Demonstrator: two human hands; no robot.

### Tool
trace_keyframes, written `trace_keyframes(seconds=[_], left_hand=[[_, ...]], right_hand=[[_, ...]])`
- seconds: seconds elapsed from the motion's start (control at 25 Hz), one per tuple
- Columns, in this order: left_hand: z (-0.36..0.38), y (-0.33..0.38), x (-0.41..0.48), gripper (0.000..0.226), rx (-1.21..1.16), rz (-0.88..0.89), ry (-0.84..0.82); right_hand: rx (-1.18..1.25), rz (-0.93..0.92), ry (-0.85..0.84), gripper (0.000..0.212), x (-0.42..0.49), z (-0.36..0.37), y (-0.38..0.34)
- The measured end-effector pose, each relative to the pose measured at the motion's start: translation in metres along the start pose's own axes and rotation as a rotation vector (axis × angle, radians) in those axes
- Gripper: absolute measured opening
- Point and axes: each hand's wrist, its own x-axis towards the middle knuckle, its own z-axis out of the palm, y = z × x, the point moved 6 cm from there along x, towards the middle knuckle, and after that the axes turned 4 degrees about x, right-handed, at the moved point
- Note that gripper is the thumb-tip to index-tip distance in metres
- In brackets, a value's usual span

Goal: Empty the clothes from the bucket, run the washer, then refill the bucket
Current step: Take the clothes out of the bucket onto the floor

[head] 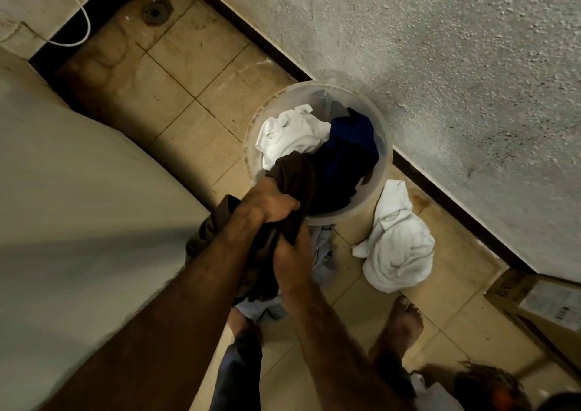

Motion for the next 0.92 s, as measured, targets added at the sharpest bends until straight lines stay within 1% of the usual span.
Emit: trace_keyframes(seconds=[0.04,0.12,0.2,0.24,0.32,0.4,0.48,0.6,0.68,0.76,0.84,0.92], left_hand=[[-0.001,-0.003,-0.002,0.051,0.058,-0.001,0.024],[-0.002,-0.008,-0.009,0.047,0.129,0.014,0.087],[-0.004,-0.011,-0.018,0.045,0.140,0.024,0.147],[-0.005,-0.010,-0.023,0.044,0.122,0.023,0.184],[-0.006,-0.006,-0.036,0.042,0.090,0.057,0.259],[0.000,-0.002,-0.050,0.039,0.073,0.136,0.277],[0.009,-0.003,-0.062,0.039,0.017,0.214,0.271],[0.016,-0.008,-0.082,0.045,-0.039,0.287,0.312],[0.019,-0.011,-0.095,0.048,-0.089,0.299,0.350],[0.023,-0.015,-0.108,0.040,-0.193,0.316,0.366],[0.031,-0.020,-0.116,0.025,-0.249,0.346,0.366],[0.040,-0.029,-0.116,0.014,-0.284,0.314,0.335]], right_hand=[[0.002,-0.005,0.037,0.026,0.002,-0.004,0.001],[0.052,0.004,0.180,0.018,0.007,-0.017,-0.001],[0.073,0.020,0.290,0.022,0.016,-0.029,-0.004],[0.071,0.047,0.302,0.027,0.024,-0.033,-0.005],[0.033,0.178,0.230,0.046,0.045,-0.032,-0.006],[-0.043,0.321,0.147,0.063,0.064,-0.029,-0.013],[-0.030,0.396,0.144,0.071,0.076,-0.026,-0.023],[0.061,0.433,0.109,0.071,0.087,-0.018,-0.030],[0.022,0.445,0.093,0.068,0.095,-0.015,-0.025],[-0.022,0.442,0.113,0.068,0.099,-0.014,-0.021],[-0.054,0.415,0.149,0.079,0.101,-0.015,-0.020],[-0.086,0.382,0.166,0.078,0.096,-0.017,-0.025]])
